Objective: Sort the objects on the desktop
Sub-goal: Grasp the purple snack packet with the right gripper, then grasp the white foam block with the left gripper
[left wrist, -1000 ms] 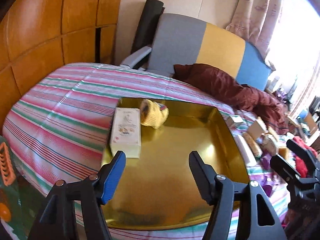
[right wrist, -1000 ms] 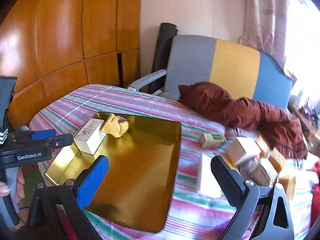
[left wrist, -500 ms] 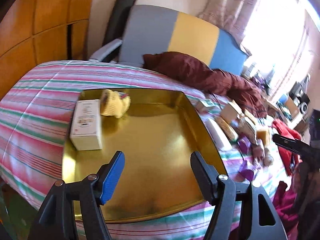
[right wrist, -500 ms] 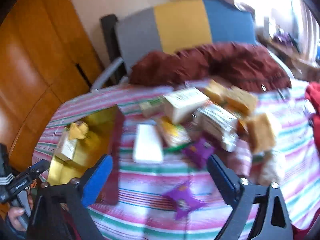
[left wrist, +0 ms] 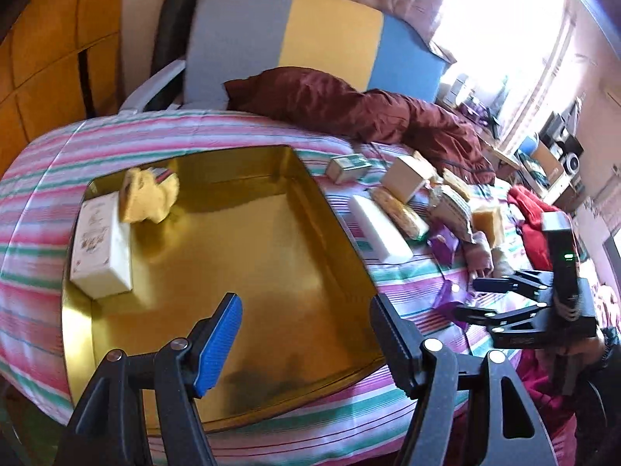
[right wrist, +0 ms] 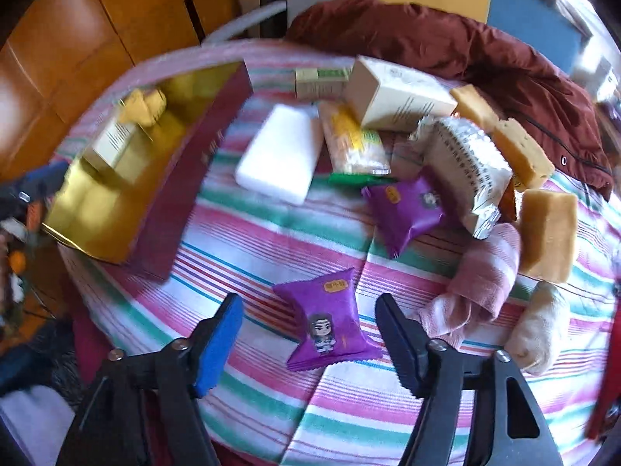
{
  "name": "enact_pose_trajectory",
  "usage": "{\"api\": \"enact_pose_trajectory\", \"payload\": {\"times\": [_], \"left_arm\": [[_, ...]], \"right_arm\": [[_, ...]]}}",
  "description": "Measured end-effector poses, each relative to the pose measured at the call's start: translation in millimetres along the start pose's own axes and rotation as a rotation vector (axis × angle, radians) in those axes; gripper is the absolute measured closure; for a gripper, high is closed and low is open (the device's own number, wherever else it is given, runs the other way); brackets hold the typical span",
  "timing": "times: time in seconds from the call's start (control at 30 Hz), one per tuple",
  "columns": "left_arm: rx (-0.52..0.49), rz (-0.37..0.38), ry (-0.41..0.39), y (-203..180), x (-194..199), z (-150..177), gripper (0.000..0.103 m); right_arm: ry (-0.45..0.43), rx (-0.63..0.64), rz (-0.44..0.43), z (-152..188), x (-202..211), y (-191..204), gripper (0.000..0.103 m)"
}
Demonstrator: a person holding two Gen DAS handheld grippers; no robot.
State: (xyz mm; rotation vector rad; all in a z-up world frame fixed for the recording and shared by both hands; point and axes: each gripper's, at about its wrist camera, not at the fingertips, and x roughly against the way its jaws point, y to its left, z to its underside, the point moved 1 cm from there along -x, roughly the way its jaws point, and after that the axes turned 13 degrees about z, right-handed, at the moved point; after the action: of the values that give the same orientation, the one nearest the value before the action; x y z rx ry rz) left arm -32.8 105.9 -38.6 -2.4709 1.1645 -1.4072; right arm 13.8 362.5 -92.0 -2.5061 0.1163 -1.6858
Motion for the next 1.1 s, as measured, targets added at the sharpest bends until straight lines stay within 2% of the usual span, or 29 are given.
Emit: {"api": "enact_pose_trajectory", "payload": {"times": [0.1,0.27,0.47,0.73,0.87,1.0,1.1], "left_arm": [[-0.046,0.018,0.021,-16.3,-9.5,-9.1,0.034],[-0.086,0.046,0.069,-39.5,-33.8,-27.4,0.034],[-0.167,0.029,0.158,-70.3,-73.4,-47.6,0.034],[-0.217,-0.067,0.308,-91.0,-146.5,-69.6,0.034],[-0.218,-0.129,0.387,-91.2,-179.7,-70.5,0.03],[-0.204,-0.171,0.426,-89.3,-202.3,-71.2,0.023],[-0.178,-0.196,0.438,-84.5,-214.8,-72.6,0.023]], "right_arm": [[0.043,0.026,0.007,3.0,-11.4,1.3,0.041],[0.067,0.066,0.039,6.2,-17.6,5.6,0.064],[0.046,0.048,0.065,7.6,-10.8,-3.0,0.065],[0.005,-0.085,0.115,9.9,5.7,-37.4,0.065],[-0.023,-0.13,0.11,12.5,14.4,-48.6,0.065],[-0.048,-0.14,0.093,0.6,14.9,-42.6,0.065],[-0.062,-0.156,0.081,-1.3,18.2,-43.5,0.065]]}}
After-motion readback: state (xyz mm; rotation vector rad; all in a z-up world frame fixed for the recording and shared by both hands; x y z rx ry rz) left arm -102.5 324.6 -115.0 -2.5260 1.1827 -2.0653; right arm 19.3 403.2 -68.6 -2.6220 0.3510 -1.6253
